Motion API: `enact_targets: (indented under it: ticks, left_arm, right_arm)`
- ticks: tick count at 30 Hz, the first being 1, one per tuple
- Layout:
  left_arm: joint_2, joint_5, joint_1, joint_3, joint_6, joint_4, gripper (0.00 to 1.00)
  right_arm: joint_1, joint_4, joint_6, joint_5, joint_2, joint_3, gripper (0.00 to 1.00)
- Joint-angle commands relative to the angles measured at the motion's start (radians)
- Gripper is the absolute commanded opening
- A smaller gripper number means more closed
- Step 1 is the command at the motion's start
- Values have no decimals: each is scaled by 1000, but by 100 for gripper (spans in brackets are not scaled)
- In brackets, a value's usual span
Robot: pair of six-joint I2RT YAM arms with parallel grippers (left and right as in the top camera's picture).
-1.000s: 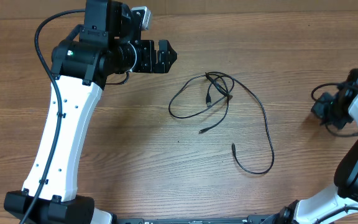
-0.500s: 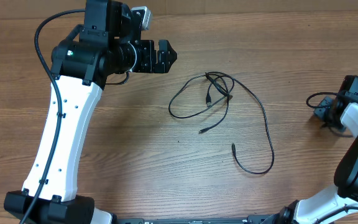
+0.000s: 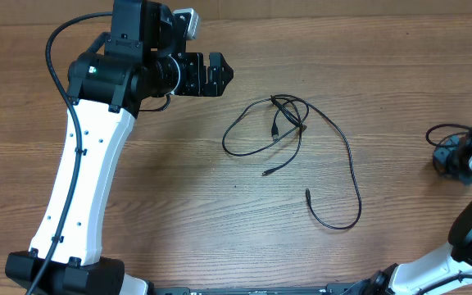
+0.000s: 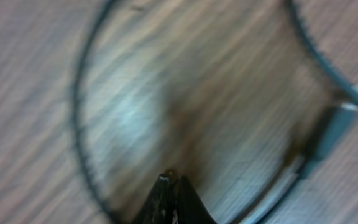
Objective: Untangle cables
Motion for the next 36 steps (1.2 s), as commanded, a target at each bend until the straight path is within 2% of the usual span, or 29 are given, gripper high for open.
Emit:
enact_targets:
  ticks: [1, 3, 11, 15, 18, 20, 21, 23, 26, 31, 36]
  left_arm:
    - [9, 5, 2, 20, -7, 1, 100]
    - [9, 5, 2, 20, -6, 1, 100]
    - [9, 5, 2, 20, -7, 1, 100]
    - [9, 5, 2, 20, -6, 1, 99]
    - [9, 5, 2, 20, -7, 1, 99]
    - [9, 5, 2, 20, -6, 1, 100]
    - [9, 4, 2, 20, -7, 1, 100]
    - [9, 5, 2, 20, -7, 1, 99]
    - [9, 4, 2, 20, -7, 1, 100]
    - [9, 5, 2, 20, -7, 1, 100]
    - [9, 5, 2, 20, -7, 1, 100]
  right_arm:
    - [31, -52, 10, -159, -60, 117, 4]
    - [56, -96, 10, -240, -92, 154, 4]
    - [209, -195, 9, -636, -148, 168, 22]
    - [322, -271, 9, -698, -148, 168, 32]
    - [415, -320, 0, -698, -148, 168, 44]
    - [481, -328, -24, -698, -148, 167, 58]
    - [516, -325, -58, -698, -148, 167, 65]
    - [584, -311, -150, -697, -148, 167, 70]
    - [678, -265, -245, -678, -148, 167, 72]
    - [768, -149, -291, -583, -148, 167, 68]
    - [831, -68, -468, -445, -137, 167, 53]
